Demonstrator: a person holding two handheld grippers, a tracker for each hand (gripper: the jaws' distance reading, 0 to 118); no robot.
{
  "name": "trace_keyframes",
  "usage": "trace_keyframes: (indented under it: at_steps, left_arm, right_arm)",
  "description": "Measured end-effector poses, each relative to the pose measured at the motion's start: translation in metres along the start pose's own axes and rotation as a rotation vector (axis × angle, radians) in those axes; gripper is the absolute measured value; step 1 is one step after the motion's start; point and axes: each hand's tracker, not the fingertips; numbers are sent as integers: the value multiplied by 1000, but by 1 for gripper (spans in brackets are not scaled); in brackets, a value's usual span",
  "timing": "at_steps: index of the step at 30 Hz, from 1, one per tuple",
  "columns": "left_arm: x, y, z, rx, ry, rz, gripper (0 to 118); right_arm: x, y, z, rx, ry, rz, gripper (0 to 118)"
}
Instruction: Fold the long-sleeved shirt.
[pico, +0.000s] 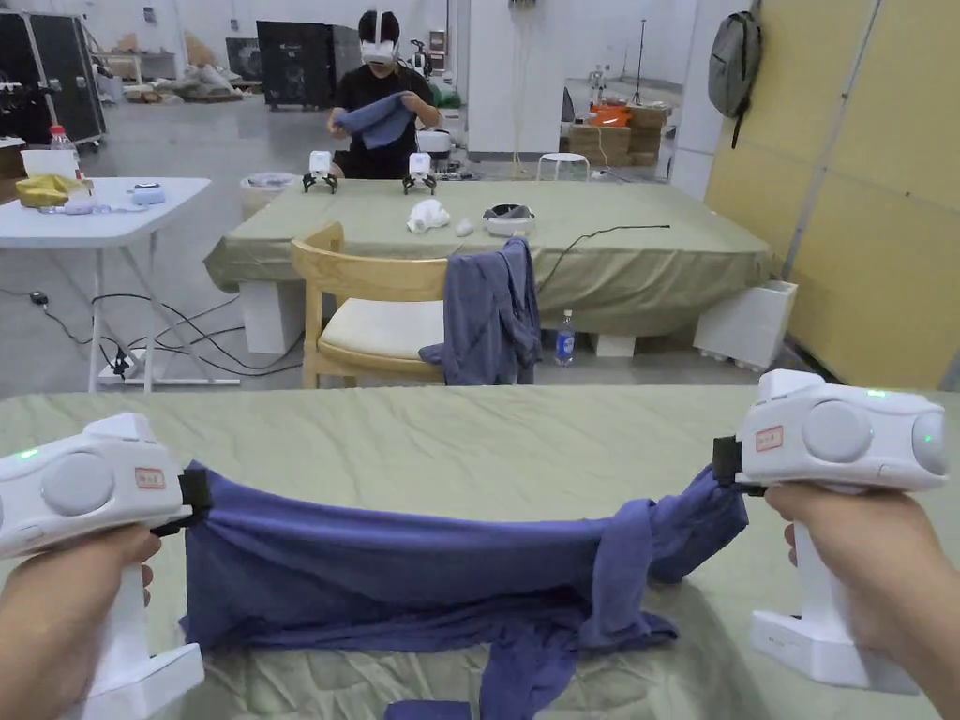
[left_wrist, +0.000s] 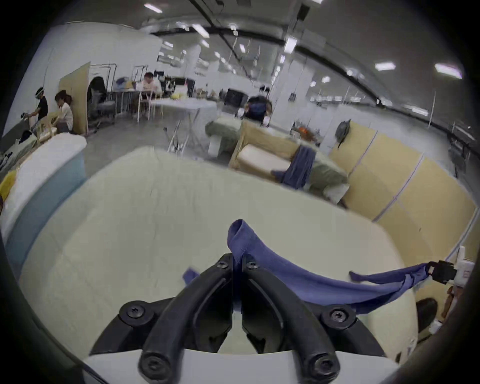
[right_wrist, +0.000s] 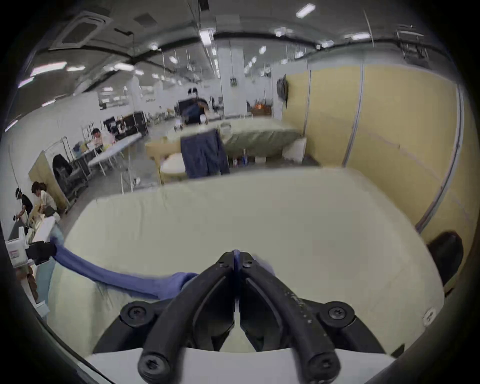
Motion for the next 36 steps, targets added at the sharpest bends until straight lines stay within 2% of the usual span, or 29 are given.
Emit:
trace_keyframes:
  at_steps: [4, 8, 10, 14, 18, 24, 28, 31, 36]
  left_arm:
    - [-19, -51, -5, -69, 1, -9, 4]
    - [-34, -86, 22, -106, -23, -28, 4]
    - [-40, -103, 46, -117, -40, -50, 4]
    - [-45, -145, 95, -147, -39, -187, 4]
    - [-58, -177, 150, -185, -76, -153, 4]
    - [-72, -229, 229, -226, -105, -142, 4]
    - [-79, -267, 270, -263, -96, -140, 4]
    - [-84, -296, 290, -335, -88, -158, 4]
    - [-92, -330, 301, -399, -85, -149, 4]
  right_arm:
    - [17, -55, -20, -71, -1, 5, 5]
    - [35, -101, -1, -89, 6, 12, 5]
    - [46, -125, 20, -98, 24, 13, 5]
    - [64, -178, 68, -99, 73, -5, 5]
    - [80, -227, 112, -106, 74, -28, 5]
    - [94, -294, 180, -149, 82, 19, 5]
    - [98, -336, 218, -200, 69, 100, 5]
    - [103, -367, 236, -238, 44, 145, 5]
    - [111, -400, 245, -295, 46, 158, 5]
